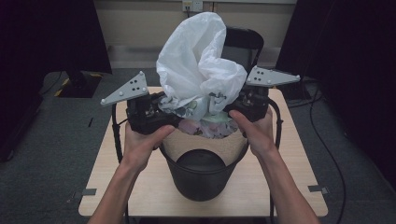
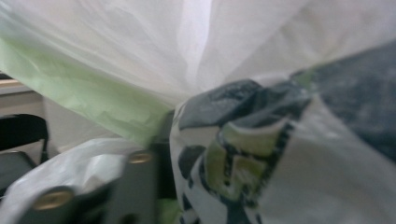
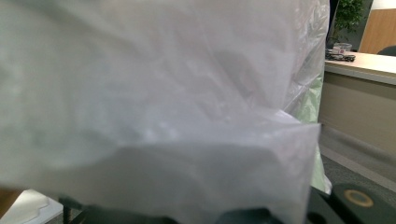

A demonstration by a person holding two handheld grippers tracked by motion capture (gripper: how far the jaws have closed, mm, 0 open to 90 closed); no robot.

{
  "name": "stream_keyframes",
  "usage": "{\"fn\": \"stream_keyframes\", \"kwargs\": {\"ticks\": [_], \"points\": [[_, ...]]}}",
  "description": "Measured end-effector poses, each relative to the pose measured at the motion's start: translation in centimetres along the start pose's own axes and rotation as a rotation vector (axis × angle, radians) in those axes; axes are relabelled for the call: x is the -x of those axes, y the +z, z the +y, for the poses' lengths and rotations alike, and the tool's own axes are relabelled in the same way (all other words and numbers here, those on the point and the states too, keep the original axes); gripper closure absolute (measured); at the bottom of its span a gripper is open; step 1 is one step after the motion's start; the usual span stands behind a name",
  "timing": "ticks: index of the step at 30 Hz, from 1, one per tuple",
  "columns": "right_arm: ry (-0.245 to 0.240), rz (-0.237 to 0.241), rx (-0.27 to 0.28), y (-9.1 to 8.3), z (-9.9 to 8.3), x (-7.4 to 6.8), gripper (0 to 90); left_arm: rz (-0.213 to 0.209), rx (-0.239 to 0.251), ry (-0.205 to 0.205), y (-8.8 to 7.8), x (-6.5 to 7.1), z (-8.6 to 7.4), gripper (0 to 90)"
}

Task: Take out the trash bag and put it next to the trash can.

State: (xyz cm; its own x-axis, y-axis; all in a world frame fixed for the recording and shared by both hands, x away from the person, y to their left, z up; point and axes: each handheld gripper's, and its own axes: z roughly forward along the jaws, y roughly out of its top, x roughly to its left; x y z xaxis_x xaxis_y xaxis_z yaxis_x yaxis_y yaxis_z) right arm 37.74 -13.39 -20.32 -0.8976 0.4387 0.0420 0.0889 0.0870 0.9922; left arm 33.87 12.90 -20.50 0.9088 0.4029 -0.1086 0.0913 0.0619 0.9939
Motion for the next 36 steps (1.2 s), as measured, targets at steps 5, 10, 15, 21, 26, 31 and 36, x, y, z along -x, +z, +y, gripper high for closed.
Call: {"fn": "stream_keyframes", "kwargs": {"ticks": [5, 10, 15, 21, 26, 31, 36], "points": [[0.01, -0.016, 0.007, -0.3, 0.0, 0.2, 85.9, 0.027, -0.001, 0.009, -0.2, 0.1, 0.0, 39.7], [0.017, -0.029, 0.016, -0.6, 0.1, 0.6, 86.0, 0.059, 0.01, 0.006, -0.9, 0.1, -0.3, 35.2], [0.035, -0.046, 0.042, -1.2, 0.2, 1.3, 86.0, 0.089, 0.016, 0.009, -1.8, -0.5, -0.5, 32.8], [0.043, -0.059, 0.045, -0.7, 0.5, 2.0, 86.0, 0.103, 0.013, -0.001, -1.8, -0.8, -1.0, 32.1], [0.051, -0.067, 0.051, -0.5, 0.7, 2.8, 86.0, 0.071, 0.004, -0.032, -1.8, -1.0, -1.6, 31.4], [0.061, -0.095, 0.056, -0.6, 0.8, 3.7, 86.1, 0.079, -0.011, -0.039, -1.6, -1.2, -2.0, 31.5], [0.067, -0.124, 0.062, -1.0, 0.9, 4.7, 86.1, 0.078, -0.022, -0.041, -1.4, -1.4, -2.4, 31.7]]}}
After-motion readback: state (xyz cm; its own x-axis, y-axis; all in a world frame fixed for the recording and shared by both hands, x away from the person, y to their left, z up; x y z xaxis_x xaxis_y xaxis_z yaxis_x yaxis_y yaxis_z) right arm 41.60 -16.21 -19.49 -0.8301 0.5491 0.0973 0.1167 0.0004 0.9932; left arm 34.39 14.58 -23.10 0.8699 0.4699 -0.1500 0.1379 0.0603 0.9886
